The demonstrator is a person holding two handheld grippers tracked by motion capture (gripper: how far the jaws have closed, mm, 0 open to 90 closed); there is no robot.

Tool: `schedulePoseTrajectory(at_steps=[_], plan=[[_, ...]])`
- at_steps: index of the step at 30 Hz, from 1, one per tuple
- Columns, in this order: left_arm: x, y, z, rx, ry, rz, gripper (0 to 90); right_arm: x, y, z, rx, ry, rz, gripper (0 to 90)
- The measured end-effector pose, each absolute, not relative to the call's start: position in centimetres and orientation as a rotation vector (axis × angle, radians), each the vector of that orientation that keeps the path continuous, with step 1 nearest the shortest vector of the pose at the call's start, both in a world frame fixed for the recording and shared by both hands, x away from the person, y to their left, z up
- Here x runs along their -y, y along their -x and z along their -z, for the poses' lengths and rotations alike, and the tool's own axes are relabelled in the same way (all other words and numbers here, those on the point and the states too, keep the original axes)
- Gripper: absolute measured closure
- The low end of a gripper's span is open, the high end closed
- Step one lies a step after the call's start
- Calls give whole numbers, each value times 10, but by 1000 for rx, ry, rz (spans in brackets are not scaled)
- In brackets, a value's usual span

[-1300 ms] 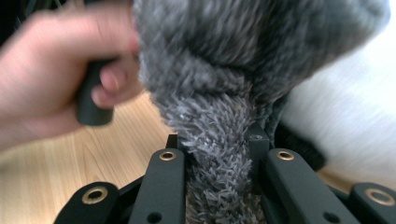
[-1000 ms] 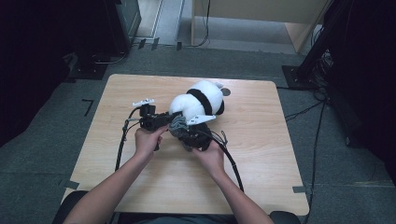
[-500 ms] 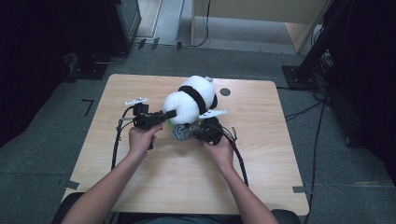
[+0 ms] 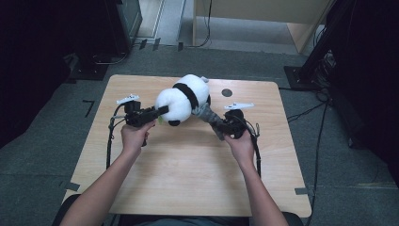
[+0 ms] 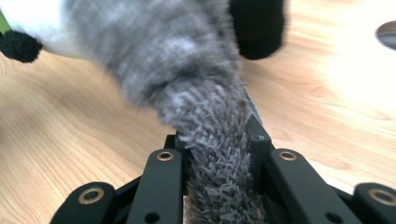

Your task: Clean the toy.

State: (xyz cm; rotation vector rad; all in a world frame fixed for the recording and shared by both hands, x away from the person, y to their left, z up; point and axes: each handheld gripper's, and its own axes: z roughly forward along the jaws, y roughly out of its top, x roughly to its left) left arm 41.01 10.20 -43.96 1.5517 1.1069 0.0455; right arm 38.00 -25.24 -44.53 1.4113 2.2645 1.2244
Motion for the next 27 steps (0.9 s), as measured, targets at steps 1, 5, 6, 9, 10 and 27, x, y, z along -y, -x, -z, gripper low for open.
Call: schedulePoseTrajectory(at_steps=[1,5,6,9,10,27], plan=[[-104,-411,440,-1109,-1550,-52,568,257,-380,443,-2249,-1423,-1238,745],[-115,-415,440,-1125,-1536,-87,568,272,-378,438,-2219,-1443,-1223,745],[-118,-417,440,-1137,-1529,-96,568,276,-378,437,-2207,-1452,-1228,745],[-126,-421,441,-1151,-1532,-134,569,287,-378,435,-2181,-1480,-1235,744],[-128,-422,442,-1157,-1535,-144,569,290,-378,434,-2176,-1481,-1233,743],[-166,-440,455,-1234,-1561,-229,566,345,-384,453,-2115,-1627,-1098,736]])
